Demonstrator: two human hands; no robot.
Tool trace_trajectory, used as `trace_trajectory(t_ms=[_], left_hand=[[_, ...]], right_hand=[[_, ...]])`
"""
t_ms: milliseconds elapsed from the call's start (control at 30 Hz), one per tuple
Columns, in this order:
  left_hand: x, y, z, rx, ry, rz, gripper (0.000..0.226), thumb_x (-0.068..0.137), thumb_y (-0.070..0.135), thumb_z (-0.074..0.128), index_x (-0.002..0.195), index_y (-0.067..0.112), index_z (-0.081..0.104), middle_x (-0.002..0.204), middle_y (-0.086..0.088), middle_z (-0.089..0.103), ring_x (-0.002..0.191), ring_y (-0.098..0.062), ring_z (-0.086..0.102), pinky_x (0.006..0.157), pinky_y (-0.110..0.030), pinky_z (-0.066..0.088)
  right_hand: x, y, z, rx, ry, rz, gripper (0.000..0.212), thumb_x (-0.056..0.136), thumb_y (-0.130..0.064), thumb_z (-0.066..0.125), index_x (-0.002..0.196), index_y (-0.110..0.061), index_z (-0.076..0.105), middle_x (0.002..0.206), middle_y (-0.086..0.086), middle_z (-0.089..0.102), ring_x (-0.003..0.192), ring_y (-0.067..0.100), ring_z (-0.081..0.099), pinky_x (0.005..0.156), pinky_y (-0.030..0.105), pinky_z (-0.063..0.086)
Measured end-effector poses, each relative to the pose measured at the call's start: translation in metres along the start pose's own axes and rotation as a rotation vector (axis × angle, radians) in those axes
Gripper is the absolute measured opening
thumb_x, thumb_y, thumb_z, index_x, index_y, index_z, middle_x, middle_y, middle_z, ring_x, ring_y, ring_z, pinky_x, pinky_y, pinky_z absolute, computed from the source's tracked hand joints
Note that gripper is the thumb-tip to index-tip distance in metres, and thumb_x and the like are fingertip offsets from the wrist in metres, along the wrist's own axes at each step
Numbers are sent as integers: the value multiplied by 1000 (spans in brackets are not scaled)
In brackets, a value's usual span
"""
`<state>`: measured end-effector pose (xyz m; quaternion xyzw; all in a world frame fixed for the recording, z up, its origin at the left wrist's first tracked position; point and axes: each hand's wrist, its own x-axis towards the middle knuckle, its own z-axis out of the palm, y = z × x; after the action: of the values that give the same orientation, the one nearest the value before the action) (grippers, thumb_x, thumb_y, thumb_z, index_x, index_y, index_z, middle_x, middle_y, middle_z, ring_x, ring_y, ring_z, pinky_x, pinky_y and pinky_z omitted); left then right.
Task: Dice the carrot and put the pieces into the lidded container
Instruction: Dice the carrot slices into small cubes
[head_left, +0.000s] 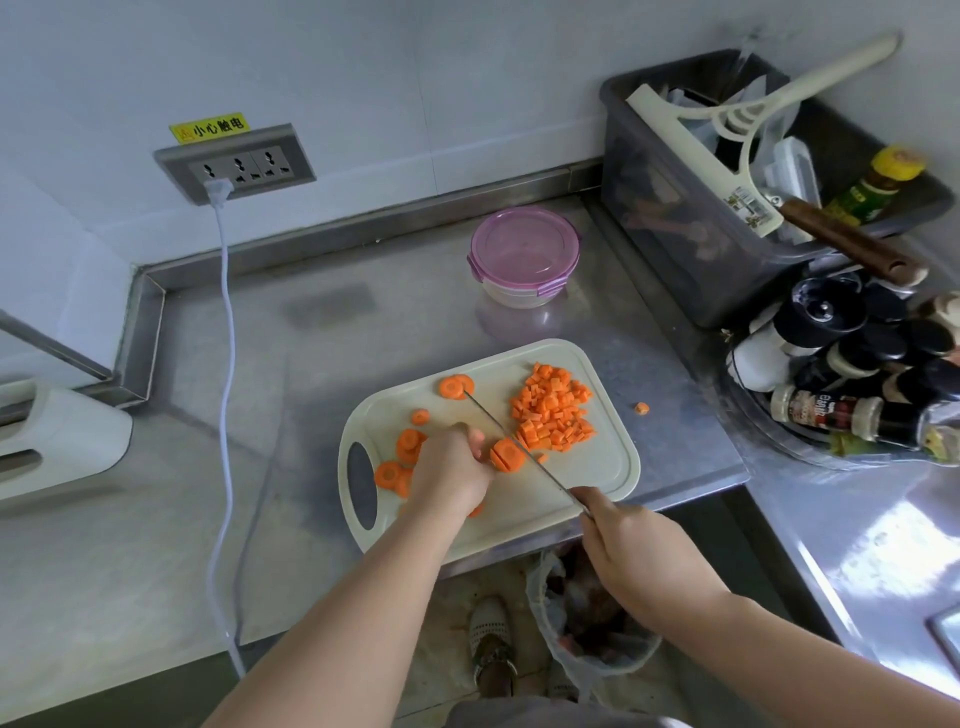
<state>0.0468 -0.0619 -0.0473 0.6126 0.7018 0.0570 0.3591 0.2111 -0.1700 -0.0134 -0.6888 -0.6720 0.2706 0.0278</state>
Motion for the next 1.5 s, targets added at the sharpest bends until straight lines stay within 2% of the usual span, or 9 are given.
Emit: trace_trajectory(t_ms=[100,200,367,567,833,1167,1267,1367,1500], left_hand=[[-1,3,5,147,-18,50,37,85,29,62,120,18,56,120,-2,58,110,-24,58,87,-32,47],[-2,5,9,219,8,49,38,84,34,63,118,19,55,121,-3,53,108,-25,57,81,-34,46],[-7,3,12,294,20,45,33,85,38,61,112,20,58,120,-1,55,107,-24,57,77,-34,48],[-9,1,12,266,26,43,43,83,38,63,121,22,51,121,-1,53,110,-25,56,78,-35,47],[-11,7,15,254,21,23,39,82,42,65,114,21,54,116,1,56,105,-24,58,76,-32,47],[-36,3,22,269,-40,49,26,80,49,63,98,31,59,106,10,63,101,-16,60,78,-30,46],[-31,-5,9,245,-64,14,10,84,37,61,92,32,57,103,13,64,99,-15,60,78,-28,48],[-17,-18,-17,69,22,-37,12,86,19,59,89,30,55,97,11,63,86,-11,60,68,-25,44],[-4,-13,-46,-196,179,202,16,85,10,65,88,25,61,87,9,65,74,-6,56,75,-24,45]], right_hand=[[-2,10,-8,-19,22,-4,39,103,-33,27,140,-26,36,88,-3,65,75,19,64,68,34,52],[-4,19,-10,-29,39,-4,39,103,-32,27,140,-26,37,79,-5,61,69,18,62,65,33,51],[-3,24,-9,-36,65,-2,38,103,-32,27,139,-25,39,61,-15,34,61,15,50,58,24,36],[-3,26,-7,-44,64,-22,37,103,-32,28,138,-25,39,63,-11,41,56,12,46,53,24,36],[-3,30,-6,-68,74,-53,38,104,-33,27,139,-25,38,63,-12,40,50,7,41,46,19,30],[-1,52,-13,-118,62,-163,38,103,-34,28,139,-28,39,95,-4,67,81,16,65,66,25,47],[-2,68,-16,-194,113,-245,33,100,-31,41,131,-26,51,87,-5,69,71,19,66,59,30,51],[0,84,-20,-332,220,-364,33,76,-21,76,108,-21,66,64,-7,65,46,19,57,38,27,45],[3,86,-19,-443,253,-510,47,59,-22,86,103,-19,70,63,-7,66,43,19,54,41,22,41]])
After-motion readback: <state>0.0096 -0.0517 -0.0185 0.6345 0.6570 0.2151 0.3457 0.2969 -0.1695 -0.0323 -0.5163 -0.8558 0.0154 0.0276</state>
